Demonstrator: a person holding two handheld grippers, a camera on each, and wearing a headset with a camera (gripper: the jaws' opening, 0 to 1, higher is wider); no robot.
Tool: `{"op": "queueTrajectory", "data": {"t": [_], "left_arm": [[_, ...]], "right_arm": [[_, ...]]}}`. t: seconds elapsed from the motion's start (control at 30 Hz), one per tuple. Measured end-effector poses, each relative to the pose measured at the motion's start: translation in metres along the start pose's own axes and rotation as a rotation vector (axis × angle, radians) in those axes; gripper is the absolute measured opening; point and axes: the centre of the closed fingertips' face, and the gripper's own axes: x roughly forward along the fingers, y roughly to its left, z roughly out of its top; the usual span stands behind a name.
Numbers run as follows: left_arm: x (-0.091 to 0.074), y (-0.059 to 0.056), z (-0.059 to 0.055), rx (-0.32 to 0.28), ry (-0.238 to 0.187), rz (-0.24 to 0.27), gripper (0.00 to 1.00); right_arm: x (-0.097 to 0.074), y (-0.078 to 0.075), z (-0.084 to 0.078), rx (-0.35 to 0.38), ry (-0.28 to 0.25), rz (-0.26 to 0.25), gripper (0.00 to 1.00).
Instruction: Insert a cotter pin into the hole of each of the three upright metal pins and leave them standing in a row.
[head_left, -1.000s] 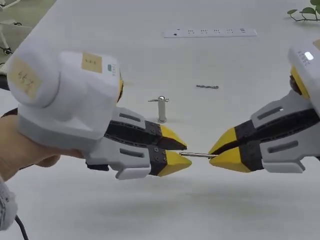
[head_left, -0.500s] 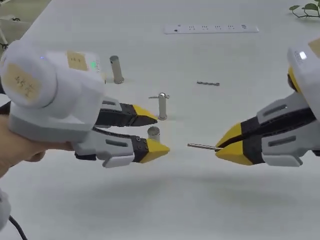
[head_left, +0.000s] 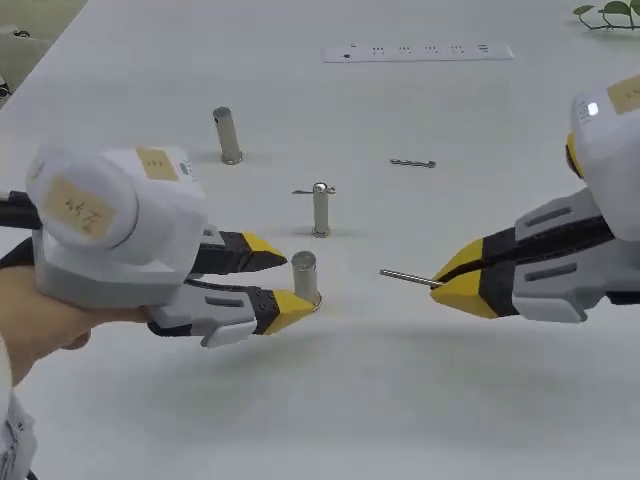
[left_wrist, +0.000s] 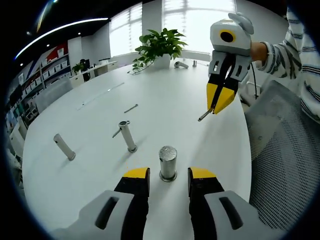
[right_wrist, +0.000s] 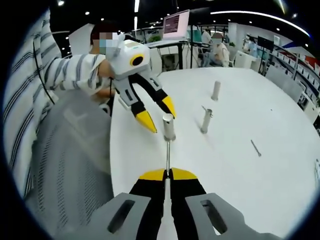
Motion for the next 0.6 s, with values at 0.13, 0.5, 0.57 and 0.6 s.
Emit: {"op": "queueTrajectory", "data": {"t": [0.13,0.5,0.57,0.6], "left_arm": [[0.004,0.006,-0.003,0.004,0.011,0.034,0.27],[0.013,0.008,-0.010,-0.013,0.022,0.030,0.20],[0.014,0.006,-0.010,-0.019,0.020,0.022,0.18],[0.015,0.006,-0.009,-0.017,0.019,0.022,0.17]], "right_arm": [[0.002,-0.003,-0.005,0.031,0.015,-0.021,0.03],[0.006,-0.002,-0.015,0.094,0.042,-0.026,0.03],[0.007,-0.001,-0.014,0.096,0.038,-0.024,0.03],[0.007,-0.001,-0.015,0.097,0.038,-0.024,0.03]]}}
